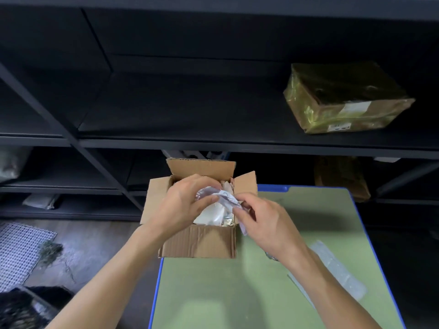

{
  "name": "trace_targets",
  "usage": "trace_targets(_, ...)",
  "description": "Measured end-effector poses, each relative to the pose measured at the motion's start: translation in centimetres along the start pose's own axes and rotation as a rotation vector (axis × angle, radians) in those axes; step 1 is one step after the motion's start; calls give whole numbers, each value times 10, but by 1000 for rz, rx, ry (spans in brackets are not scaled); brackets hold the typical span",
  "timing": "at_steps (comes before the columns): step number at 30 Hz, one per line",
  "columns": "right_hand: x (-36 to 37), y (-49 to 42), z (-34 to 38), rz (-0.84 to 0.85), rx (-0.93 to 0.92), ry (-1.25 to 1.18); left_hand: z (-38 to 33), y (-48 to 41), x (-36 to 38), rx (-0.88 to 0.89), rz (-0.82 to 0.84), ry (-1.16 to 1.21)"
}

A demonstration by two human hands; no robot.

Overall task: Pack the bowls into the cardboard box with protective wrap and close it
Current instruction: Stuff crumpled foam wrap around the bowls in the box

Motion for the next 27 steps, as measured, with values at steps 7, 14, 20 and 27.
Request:
trace_targets(7, 32, -6, 21, -7, 132, -23, 25, -23, -5, 52, 95, -113)
trace_targets(14, 39, -9, 21, -107, 248, 26, 28, -68, 21, 306, 250, -190)
trace_targets(20, 57, -8, 16, -138, 363, 153, 51, -71, 39, 400, 276, -251)
trace_targets(27, 69, -18, 15, -212, 333, 251, 60, -70, 37, 399, 203, -292)
Point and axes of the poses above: each hand's wrist, its own y-axis away from the middle knuckle, its own x-axis out of the palm, z = x × y, the point moved 2 cm from there along -y, towards the middle knuckle, and after that the axes turned 7 degrees about y, right-handed, at the moved point
